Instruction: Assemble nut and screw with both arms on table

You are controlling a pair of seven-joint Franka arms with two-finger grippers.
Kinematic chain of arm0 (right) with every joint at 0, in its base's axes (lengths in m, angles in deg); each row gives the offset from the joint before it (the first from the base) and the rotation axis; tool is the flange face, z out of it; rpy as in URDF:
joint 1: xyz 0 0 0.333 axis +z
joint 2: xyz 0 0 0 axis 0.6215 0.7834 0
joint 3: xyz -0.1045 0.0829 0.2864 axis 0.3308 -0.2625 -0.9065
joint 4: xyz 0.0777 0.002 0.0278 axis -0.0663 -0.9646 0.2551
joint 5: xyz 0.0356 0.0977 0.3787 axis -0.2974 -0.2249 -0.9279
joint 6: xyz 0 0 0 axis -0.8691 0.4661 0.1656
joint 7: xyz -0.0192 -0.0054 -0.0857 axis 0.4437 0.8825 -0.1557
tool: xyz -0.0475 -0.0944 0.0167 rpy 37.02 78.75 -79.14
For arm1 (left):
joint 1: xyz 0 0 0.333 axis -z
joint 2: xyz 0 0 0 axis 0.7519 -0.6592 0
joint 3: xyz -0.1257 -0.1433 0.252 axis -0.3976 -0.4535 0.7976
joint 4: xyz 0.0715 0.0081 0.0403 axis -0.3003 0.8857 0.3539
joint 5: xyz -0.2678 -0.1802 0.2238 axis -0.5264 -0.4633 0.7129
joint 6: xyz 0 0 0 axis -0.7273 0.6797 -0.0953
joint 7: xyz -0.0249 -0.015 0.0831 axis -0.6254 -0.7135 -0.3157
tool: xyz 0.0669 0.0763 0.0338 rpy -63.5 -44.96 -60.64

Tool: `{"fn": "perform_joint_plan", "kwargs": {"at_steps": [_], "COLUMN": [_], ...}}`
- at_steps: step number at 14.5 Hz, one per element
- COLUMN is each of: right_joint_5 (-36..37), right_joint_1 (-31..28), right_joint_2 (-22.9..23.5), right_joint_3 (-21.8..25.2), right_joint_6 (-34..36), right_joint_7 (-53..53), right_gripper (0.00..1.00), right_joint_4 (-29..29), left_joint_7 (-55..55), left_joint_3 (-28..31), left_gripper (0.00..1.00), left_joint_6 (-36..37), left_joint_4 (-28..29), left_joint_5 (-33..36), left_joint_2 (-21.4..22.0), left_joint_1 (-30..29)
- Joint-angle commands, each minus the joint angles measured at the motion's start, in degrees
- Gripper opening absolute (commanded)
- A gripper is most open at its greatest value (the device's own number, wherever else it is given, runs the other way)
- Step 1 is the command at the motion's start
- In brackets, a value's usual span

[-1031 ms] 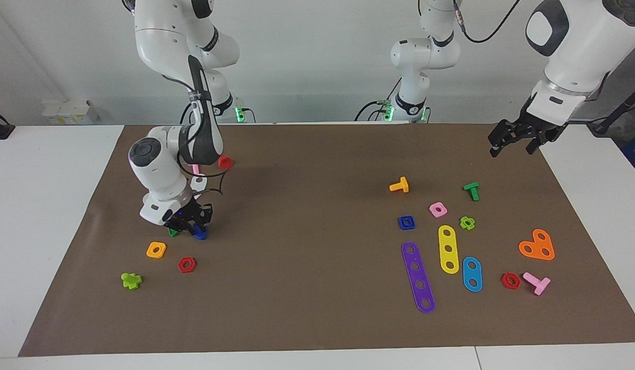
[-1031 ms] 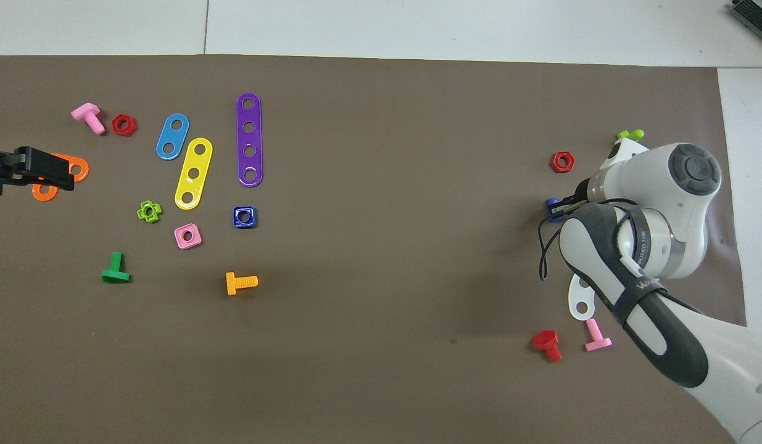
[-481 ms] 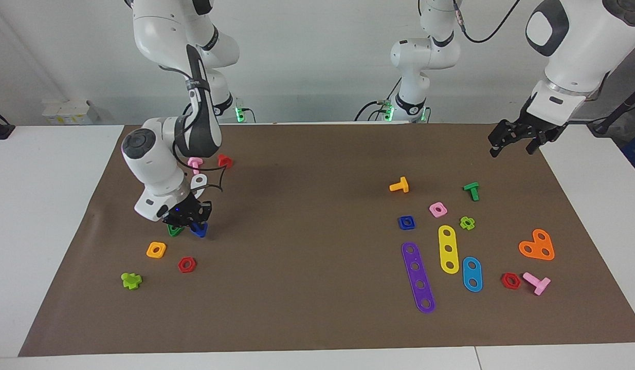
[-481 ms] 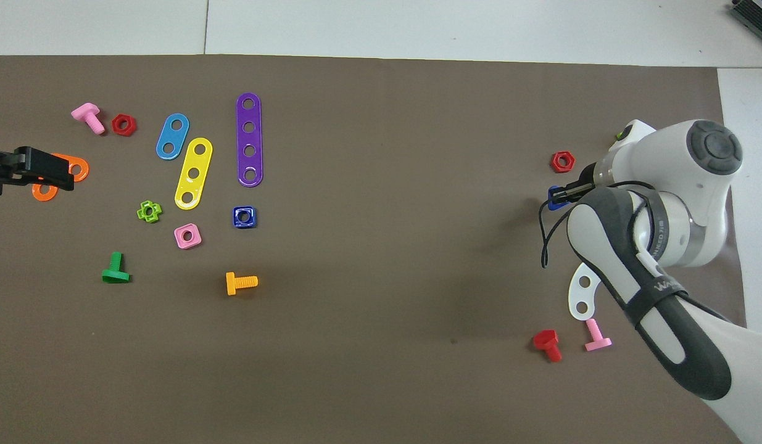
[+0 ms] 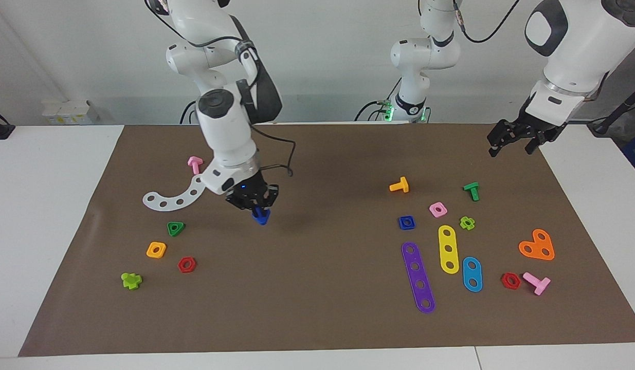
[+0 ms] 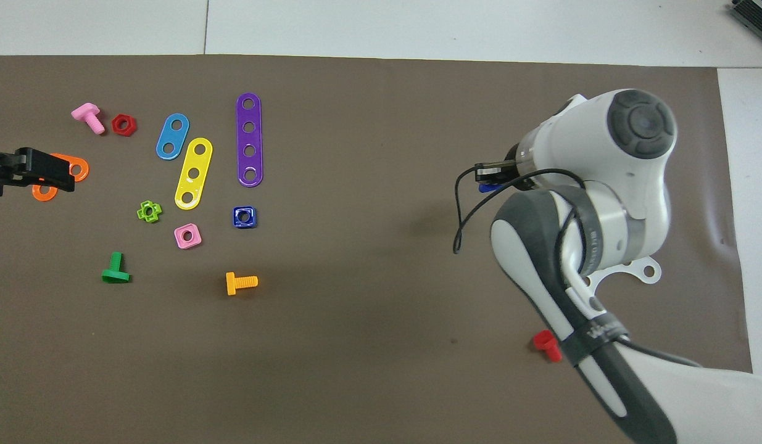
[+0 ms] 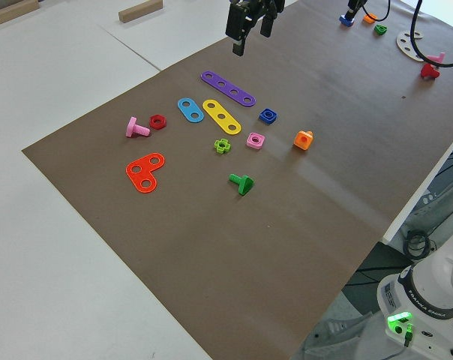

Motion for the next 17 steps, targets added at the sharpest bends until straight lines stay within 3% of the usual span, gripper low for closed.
{"fn": "perform_joint_plan", "kwargs": {"at_steps": [1,4,8,12,17], "right_joint_5": [1.6,5.1,5.9,5.9,5.2], "right_joint_1": [5.1,10.6,13.9,14.1,14.2], "right_joint_2": [7.6,16.2,19.9,19.8,19.4], "right_joint_3": [0.1,0.1,0.1,0.1,0.1], "right_joint_6": [-0.6,-1.0,-11.2,-13.5,-17.4], "right_joint_7": [-10.8,-22.4,-29.9,-30.4,-30.6], "right_gripper": [0.0,0.0,0.0,0.0,0.0], "right_joint_4": [7.9,15.7,16.2,13.5,10.3], "left_joint_7": [-3.2,-7.3,-6.9,-7.4,-5.8], "left_joint_3": [-0.1,-0.2,-0.4,-0.4,-0.5], "left_gripper": [1.0,1.0,1.0,1.0,0.97], "left_joint_6": [-0.9,-0.8,-0.1,0.7,-1.3], "left_joint_4": [1.9,1.8,1.7,2.3,8.0], "left_joint_5": [0.4,0.4,0.4,0.4,-1.0], "left_joint_2": [1.7,1.7,1.7,2.1,4.4], "left_joint_1": [0.4,0.4,0.3,0.3,0.5]}}
